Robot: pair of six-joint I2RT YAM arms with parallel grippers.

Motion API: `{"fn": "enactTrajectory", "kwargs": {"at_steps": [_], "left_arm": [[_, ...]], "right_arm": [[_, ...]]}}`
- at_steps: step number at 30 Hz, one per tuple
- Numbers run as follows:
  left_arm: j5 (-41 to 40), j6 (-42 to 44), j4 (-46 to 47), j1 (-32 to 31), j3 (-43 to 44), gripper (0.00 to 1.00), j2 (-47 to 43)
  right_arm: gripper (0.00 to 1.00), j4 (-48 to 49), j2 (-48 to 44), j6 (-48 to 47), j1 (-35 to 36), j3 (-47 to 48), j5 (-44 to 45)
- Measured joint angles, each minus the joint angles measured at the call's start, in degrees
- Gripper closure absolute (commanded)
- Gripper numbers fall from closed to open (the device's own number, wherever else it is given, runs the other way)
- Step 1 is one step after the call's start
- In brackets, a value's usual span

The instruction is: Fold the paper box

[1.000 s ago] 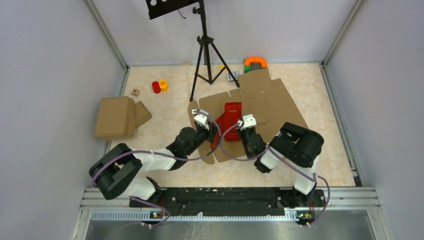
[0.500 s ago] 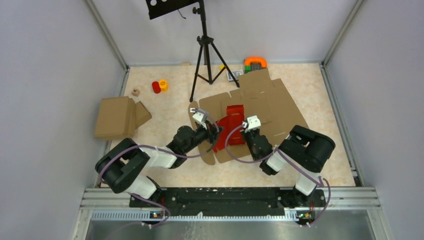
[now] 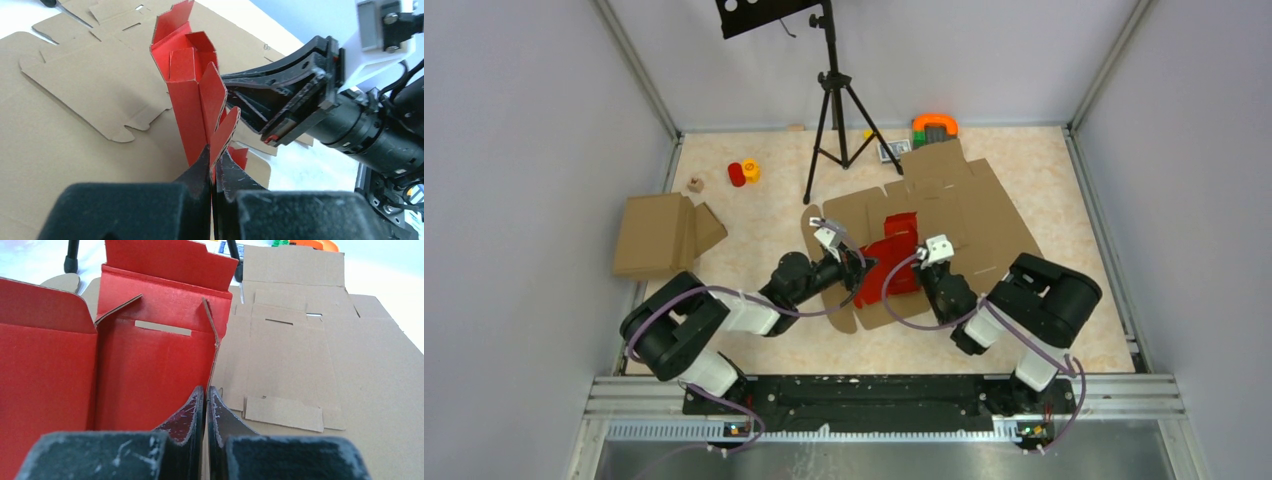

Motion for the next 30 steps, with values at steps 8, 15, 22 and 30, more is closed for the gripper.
{"fn": "enactTrajectory", "kwargs": {"at_steps": [8,15,22,30], "left_arm": [[-1.84,3.41,-4.37,-0.09,0.00,1.00,-1.36],[-4.92,6.38,-8.87,-0.02,0.85,1.00,-3.96],[-4.00,8.55,-8.98,3.93,1.14,1.00,-6.14],[0.74,14.58,4.79,5.79,-1.97,1.00,-0.63]], "right_arm": [[1.00,-3.08,-6.14,2.69,0.00,-4.07,-3.48],[1.00,-10.01,-8.28,3.43,0.00,-0.33,-4.48],[1.00,-14.58,-8.63,4.07,-4.09,5.25,-11.37],[0.95,-5.51,-1.55,3.82,-5.49,5.75,-13.60]]}}
